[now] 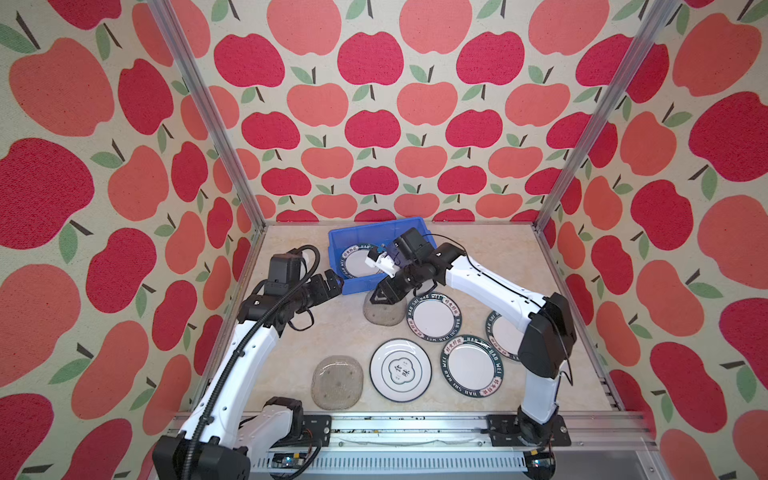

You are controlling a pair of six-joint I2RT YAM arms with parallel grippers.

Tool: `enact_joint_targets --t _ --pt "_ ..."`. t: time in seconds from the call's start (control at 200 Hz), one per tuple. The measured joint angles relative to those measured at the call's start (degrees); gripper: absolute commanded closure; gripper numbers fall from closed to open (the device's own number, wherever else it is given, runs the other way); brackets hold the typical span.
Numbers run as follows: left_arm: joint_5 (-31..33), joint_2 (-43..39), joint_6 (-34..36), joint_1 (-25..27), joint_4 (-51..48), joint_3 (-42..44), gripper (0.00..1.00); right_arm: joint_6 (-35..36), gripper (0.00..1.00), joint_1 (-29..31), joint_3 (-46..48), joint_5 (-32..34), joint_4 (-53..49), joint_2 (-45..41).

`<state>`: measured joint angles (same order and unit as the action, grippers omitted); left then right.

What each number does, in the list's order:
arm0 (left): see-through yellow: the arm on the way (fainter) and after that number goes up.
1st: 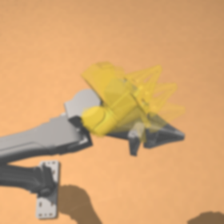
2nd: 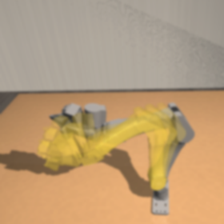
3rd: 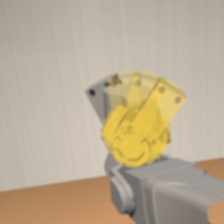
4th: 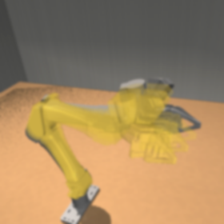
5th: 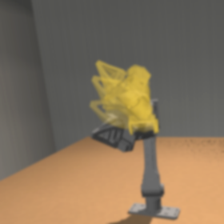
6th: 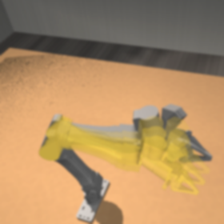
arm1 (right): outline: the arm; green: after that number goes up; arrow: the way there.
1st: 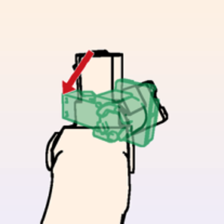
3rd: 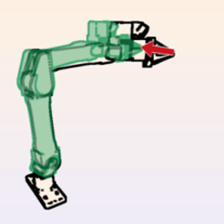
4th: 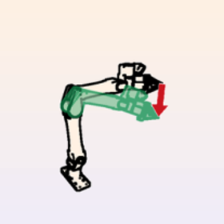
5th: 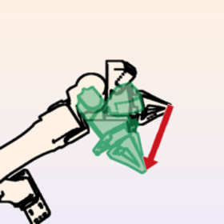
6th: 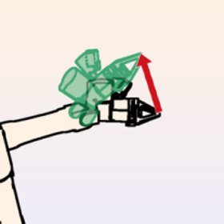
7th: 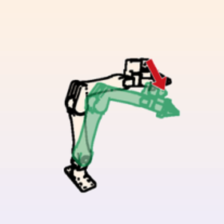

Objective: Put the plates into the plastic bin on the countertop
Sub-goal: 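Move the right gripper to a glass plate near the robot while left arm retracts, then grip the clear glass plate edge with the right gripper and lift it toward the bin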

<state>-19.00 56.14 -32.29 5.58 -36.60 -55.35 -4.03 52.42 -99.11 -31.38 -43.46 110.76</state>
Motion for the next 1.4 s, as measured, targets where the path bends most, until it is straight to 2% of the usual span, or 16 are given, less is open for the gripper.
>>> enact_joint_targets --t 0.13,0.235,0.325,0.545,0.735,0.906,1.191,1.396 --pt "-3.93 -5.84 -1.62 -6.45 0.15 2.03 0.00 -0.02 0.66 4.90 0.48 -3.10 -1.14 4.39" --pt "-6.43 -9.92 -2.67 -11.04 0.07 3.15 0.00 0.09 0.61 7.65 0.50 -3.96 -2.60 7.13" --pt "-7.50 -12.70 -2.84 -12.85 -0.59 4.09 0.00 0.11 0.58 9.57 0.83 -4.66 -3.13 8.61" --pt "-8.13 -17.92 -2.80 -14.91 -2.82 6.08 0.00 0.02 0.56 10.67 0.96 -5.57 -3.80 12.87" --pt "-8.74 -18.18 -2.75 -15.76 -4.39 7.02 0.00 0.42 0.57 10.69 -1.99 -4.39 -5.42 18.86" --pt "-8.98 -18.34 -2.69 -16.65 -4.81 7.63 0.00 0.74 0.57 10.69 -3.63 -3.63 -6.19 19.71" --pt "-9.05 -18.36 -2.56 -17.22 -4.94 8.90 0.00 0.81 0.62 10.69 -6.49 -2.95 -7.23 21.88" --pt "-9.62 -18.40 -2.56 -17.59 -4.94 9.51 0.00 0.59 0.71 10.69 -7.87 -2.54 -8.37 23.98"
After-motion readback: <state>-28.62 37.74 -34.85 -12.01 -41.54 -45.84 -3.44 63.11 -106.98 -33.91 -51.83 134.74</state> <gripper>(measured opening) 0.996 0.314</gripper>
